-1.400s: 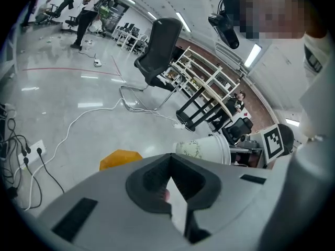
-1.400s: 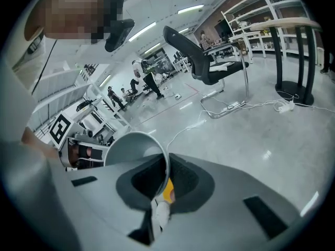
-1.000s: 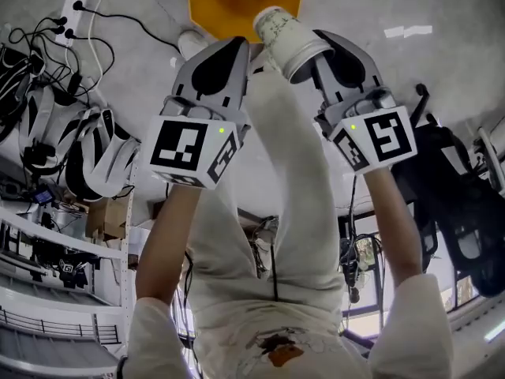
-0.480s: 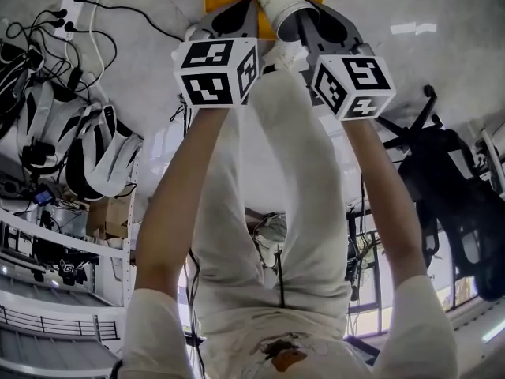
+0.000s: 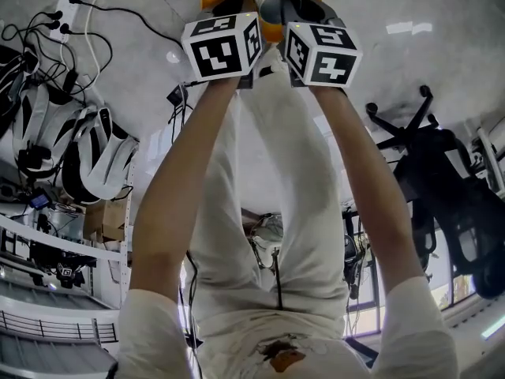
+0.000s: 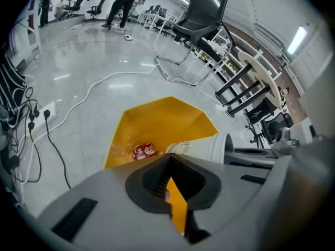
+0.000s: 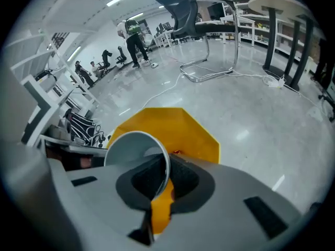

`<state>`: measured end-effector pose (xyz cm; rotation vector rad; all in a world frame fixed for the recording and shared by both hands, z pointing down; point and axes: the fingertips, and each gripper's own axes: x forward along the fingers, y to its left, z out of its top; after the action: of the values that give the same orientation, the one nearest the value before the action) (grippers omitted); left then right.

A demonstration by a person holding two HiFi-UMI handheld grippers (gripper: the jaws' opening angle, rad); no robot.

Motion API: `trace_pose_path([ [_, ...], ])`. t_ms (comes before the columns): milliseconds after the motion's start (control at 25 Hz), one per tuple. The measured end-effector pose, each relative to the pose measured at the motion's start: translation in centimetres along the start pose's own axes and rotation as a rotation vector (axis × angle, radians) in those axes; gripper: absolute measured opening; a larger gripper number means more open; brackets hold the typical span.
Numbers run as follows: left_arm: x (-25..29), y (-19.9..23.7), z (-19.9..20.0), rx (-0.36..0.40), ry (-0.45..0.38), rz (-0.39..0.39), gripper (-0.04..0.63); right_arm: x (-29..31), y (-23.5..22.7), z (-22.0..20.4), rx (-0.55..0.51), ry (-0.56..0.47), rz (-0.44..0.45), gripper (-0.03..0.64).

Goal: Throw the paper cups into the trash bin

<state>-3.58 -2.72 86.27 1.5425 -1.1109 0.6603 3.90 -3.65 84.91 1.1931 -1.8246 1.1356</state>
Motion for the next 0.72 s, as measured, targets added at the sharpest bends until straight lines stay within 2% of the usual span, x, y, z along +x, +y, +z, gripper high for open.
trace_pose_path([
  [200, 0.7, -0.1, 0.6, -0.023, 0.003, 0.039, 0.005, 1.0, -1.0, -0.2, 0.052, 0.032, -0.049, 0.025],
  [360, 0.6, 0.1, 0.4, -0.028, 0.035, 0.058, 0.01, 1.2, -1.0, -0.6, 0.083, 0.056, -0.04, 0.097],
  [400, 0.4, 0.2, 0.4, -0.031, 0.041, 0.061, 0.056, 1.1, -1.1, -0.6, 0.088, 0.057, -0.043, 0.1],
  [440, 0.2, 0.3, 0.5, -0.032, 0.043, 0.062, 0.069, 0.9, -1.3, -0.5, 0.093, 0.054, -0.045, 0.098],
  [720, -3.4, 0.0, 1.0, -0.037, 0.038, 0.051, 0.069, -2.4, -0.4, 0.5, 0.084, 0.044, -0.033, 0.098],
])
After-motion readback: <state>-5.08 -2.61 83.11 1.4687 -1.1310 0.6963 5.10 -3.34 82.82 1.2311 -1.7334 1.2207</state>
